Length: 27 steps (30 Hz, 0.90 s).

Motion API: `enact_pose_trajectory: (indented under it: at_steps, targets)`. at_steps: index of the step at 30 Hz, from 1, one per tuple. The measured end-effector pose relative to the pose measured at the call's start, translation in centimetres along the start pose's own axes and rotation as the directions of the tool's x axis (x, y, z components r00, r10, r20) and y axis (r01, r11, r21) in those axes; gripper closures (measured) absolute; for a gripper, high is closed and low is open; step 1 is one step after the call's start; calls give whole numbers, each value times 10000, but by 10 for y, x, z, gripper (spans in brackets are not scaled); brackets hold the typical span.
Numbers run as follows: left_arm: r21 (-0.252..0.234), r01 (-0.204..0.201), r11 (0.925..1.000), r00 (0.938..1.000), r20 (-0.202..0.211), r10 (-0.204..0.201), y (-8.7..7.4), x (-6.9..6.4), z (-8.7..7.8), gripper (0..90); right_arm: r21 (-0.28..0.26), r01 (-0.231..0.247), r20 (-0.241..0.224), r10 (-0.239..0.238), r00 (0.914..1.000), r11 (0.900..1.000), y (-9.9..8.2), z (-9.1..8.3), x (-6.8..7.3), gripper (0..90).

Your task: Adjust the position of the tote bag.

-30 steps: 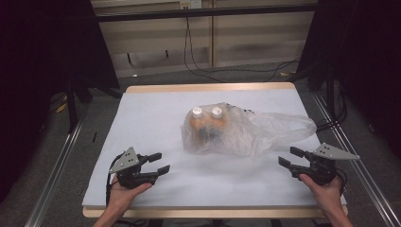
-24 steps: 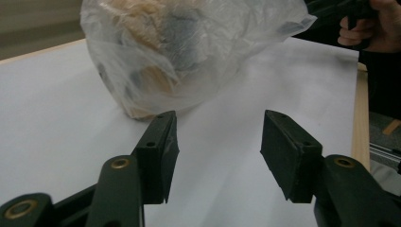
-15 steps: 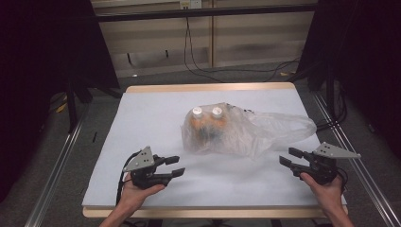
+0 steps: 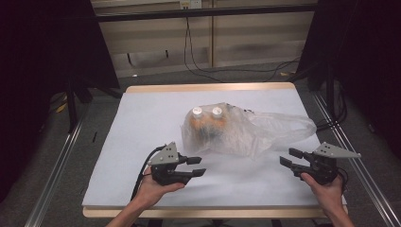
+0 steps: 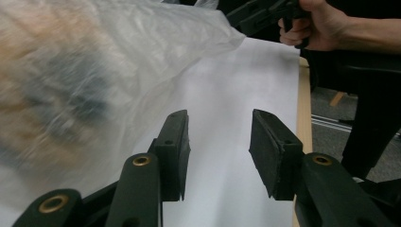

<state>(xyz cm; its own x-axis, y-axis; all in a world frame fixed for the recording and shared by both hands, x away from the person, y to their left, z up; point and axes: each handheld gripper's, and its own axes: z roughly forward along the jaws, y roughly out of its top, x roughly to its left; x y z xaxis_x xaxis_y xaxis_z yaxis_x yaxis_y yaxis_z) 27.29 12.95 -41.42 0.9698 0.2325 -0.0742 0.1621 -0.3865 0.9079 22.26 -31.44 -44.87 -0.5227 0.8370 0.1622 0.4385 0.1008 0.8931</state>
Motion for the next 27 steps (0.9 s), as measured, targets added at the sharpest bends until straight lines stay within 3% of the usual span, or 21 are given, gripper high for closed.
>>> enact_pose_trajectory:
  at_steps: [6,18,19,27]
  targets:
    - [-102,-269,9996,9990,356,273,14,-3,15,577,22,-31,-38,31,10000,10000,0,0,-1,441]
    - [-246,-777,9967,9948,637,792,42,-4,53,550,164,-76,-63,77,9999,9998,-1,-1,-3,440]
    - [-312,-676,9972,9958,605,694,44,-6,55,540,191,-99,-42,100,9999,9998,-1,-1,-3,441]
    - [-222,-1276,9916,9866,1001,1292,69,-10,81,504,198,-76,4,76,10000,9998,-1,-1,-5,449]
